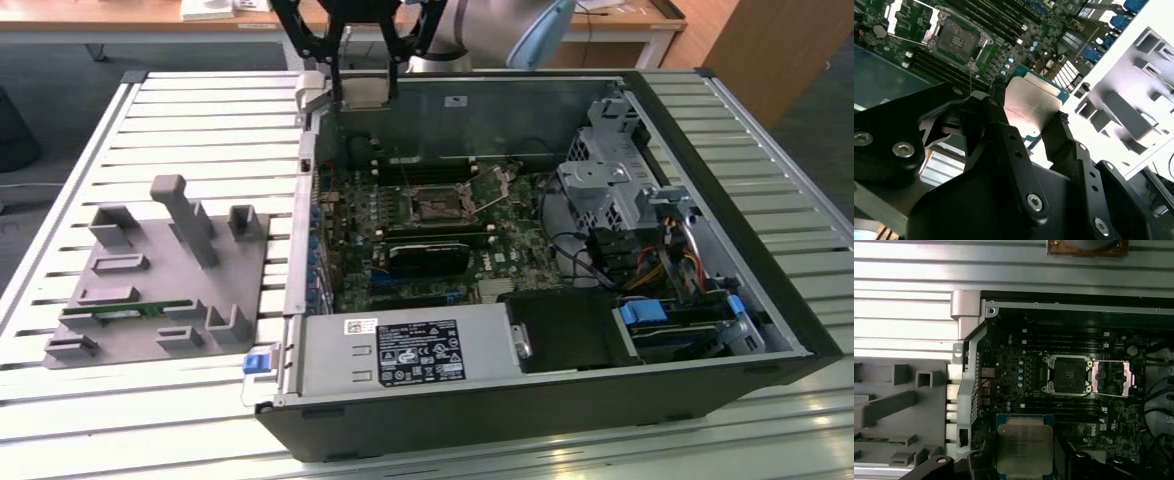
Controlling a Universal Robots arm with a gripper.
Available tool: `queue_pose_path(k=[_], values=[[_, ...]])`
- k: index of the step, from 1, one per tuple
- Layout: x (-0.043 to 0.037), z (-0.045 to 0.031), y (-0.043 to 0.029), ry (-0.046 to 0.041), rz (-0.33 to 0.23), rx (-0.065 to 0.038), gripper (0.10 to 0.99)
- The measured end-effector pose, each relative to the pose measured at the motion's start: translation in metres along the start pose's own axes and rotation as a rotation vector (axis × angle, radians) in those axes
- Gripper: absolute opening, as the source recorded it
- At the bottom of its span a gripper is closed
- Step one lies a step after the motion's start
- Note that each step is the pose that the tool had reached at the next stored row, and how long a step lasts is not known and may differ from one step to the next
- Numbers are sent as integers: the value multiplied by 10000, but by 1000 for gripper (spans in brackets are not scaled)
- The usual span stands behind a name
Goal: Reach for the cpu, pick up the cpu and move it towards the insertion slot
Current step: 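Pick up the cpu and move it towards the insertion slot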
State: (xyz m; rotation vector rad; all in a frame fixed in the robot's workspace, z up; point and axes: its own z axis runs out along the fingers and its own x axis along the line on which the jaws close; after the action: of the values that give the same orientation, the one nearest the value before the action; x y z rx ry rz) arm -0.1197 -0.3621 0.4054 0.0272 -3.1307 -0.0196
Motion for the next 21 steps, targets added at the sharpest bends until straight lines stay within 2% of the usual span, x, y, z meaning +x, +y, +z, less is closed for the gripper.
queue_pose_path(k=[11, 21], values=[[-264, -3, 14, -1, -1, 0, 541], [-591, 2, 26, -12, 4, 0, 541]])
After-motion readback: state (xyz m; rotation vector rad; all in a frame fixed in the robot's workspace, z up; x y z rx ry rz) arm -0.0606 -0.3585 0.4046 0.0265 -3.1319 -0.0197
